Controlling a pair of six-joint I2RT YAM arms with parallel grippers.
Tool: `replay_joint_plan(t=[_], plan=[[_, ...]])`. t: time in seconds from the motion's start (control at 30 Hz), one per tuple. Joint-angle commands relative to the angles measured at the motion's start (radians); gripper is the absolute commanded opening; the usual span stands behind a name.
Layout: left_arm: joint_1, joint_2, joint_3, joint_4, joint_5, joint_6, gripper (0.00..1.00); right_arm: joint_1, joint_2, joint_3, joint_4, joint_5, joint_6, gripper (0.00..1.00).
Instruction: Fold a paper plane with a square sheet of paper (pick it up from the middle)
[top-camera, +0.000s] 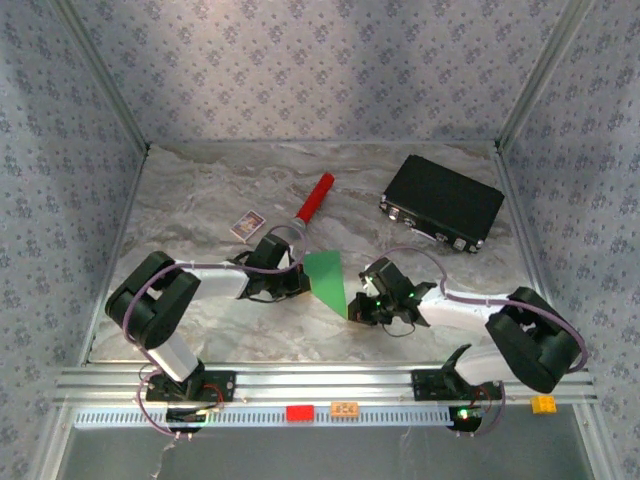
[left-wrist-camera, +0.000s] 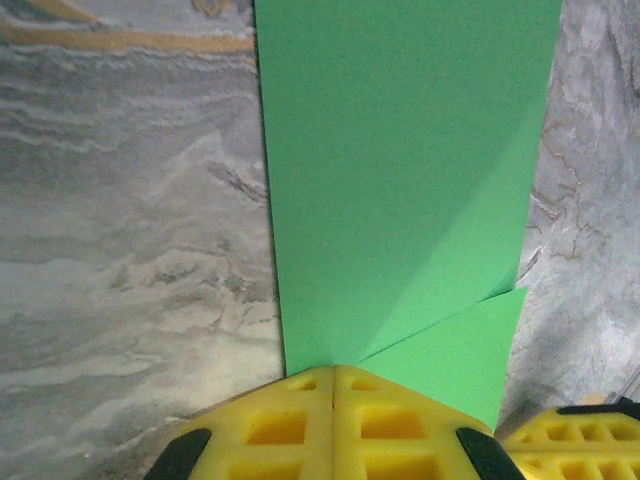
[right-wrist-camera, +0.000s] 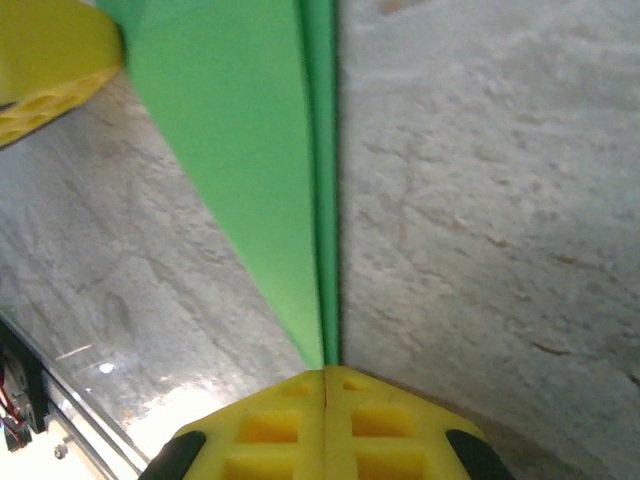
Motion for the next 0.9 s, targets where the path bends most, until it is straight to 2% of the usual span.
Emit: replay_joint_plan(t=[0.0, 0.2, 0.37, 0.63, 0.87], plan=[[0.005, 0.013, -0.018, -0.044, -0.027, 0.024, 0.02, -0.006, -0.010, 0.091, -0.054, -0.025, -0.045, 0.00], [0.000, 0.019, -0.016, -0.045, -0.029, 0.024, 0.02, -0.005, 0.148, 0.198, -0.045, -0.051, -0.070, 0.01], [0.001, 0.008, -0.008, -0.059, -0.043, 0.029, 0.02, -0.005, 0.241, 0.202, -0.053, -0.042, -0.075, 0.00], [0.024, -0.011, 0.011, -0.089, -0.085, 0.038, 0.02, -0.002, 0.210, 0.075, -0.055, -0.027, -0.066, 0.00], [0.055, -0.028, 0.009, -0.112, -0.094, 0.050, 0.02, -0.004, 0.198, 0.054, -0.052, -0.030, -0.072, 0.00]])
